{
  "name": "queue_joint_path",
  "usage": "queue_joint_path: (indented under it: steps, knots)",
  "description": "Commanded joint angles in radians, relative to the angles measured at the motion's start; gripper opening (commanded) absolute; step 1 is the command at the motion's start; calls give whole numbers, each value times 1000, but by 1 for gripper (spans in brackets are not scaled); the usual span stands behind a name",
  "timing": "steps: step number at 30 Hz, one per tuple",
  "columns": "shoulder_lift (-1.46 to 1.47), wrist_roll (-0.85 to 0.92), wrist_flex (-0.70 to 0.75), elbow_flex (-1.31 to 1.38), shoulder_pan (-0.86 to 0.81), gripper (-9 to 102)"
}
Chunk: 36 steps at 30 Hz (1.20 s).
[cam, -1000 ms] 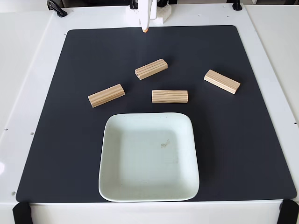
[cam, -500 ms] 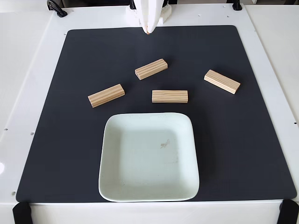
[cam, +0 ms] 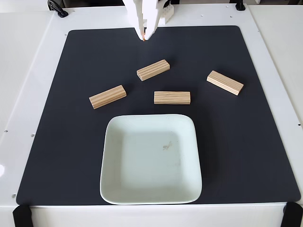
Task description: Pick up the wooden block and place them on the plate.
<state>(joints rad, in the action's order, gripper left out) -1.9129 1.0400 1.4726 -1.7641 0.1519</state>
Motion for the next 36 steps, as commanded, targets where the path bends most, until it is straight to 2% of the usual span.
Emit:
queue_joint_path:
  steps: [1, 5, 8, 14, 26, 36]
  knots:
    - [-6, 2, 55, 49, 6, 6]
    - [-9, -5, 86, 21, 2, 25]
    - [-54, -11, 57, -64, -20, 31]
    - [-152, -117, -143, -253, -55, 32]
    - [-146, -181, -400, -497, -46, 32]
    - [17, -265, -437, -459, 6, 31]
